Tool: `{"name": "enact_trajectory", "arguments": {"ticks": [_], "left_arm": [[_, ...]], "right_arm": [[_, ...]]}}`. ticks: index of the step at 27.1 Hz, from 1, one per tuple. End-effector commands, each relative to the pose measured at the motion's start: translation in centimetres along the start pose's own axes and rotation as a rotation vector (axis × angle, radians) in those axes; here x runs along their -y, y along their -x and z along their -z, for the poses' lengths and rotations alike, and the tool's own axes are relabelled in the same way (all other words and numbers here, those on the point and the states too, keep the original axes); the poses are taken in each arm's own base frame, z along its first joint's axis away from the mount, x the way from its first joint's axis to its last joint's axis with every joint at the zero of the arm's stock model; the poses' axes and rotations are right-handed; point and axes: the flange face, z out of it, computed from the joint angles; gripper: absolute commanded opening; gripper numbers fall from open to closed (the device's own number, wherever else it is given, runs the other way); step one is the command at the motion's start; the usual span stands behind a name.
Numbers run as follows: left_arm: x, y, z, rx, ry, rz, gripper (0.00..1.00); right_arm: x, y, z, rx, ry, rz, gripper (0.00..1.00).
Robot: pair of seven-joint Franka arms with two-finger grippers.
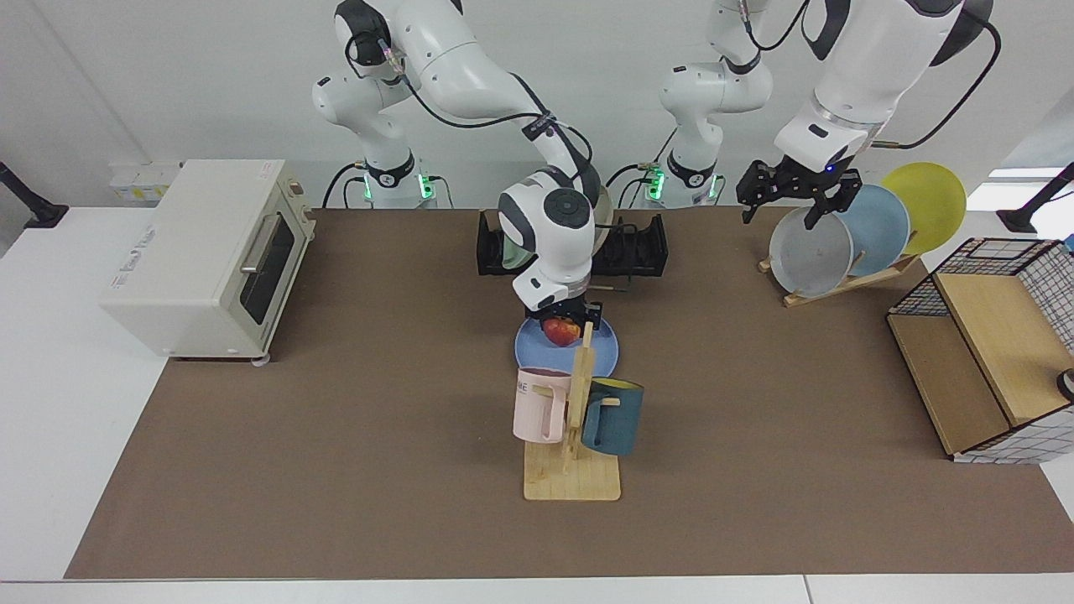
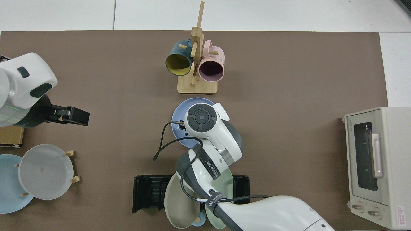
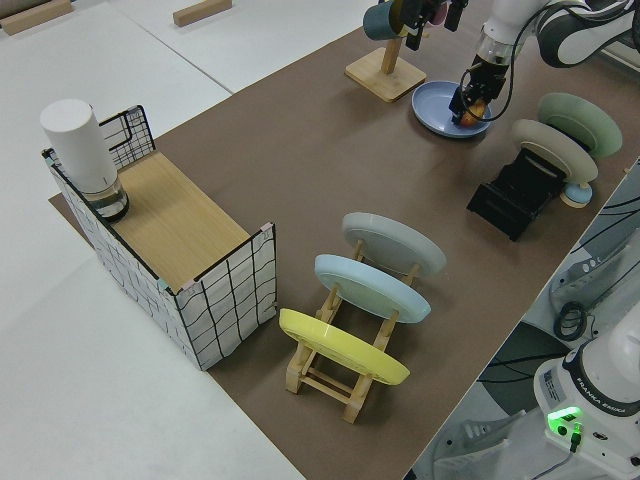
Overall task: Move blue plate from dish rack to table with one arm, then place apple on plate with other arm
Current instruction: 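Lower the apple onto the blue plate with the right gripper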
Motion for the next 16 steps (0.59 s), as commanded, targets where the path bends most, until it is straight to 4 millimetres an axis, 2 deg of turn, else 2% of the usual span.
{"name": "enact_trajectory", "arguments": {"ticks": [1, 12, 15, 16], "left_arm": [[0.5, 0.2, 0.8, 0.0, -0.005, 0.017, 1.0], [0.5, 0.2, 0.9, -0.001, -0.005, 0.017, 1.0], [0.5, 0.2, 0.9, -0.001, -0.005, 0.017, 1.0], [0.5, 0.2, 0.9, -0.001, -0.005, 0.016, 1.0]], "right_arm": [[0.9, -1.0, 2.6, 0.012, -0.013, -0.015, 1.0], [0.0, -1.7, 11.0, -0.005, -0.048, -0.025, 1.0], [-1.8, -2.2, 14.7, -0.037, -0.079, 0.011, 1.0], [-2.6, -2.3, 15.3, -0.037, -0.076, 0.029, 1.0]]}}
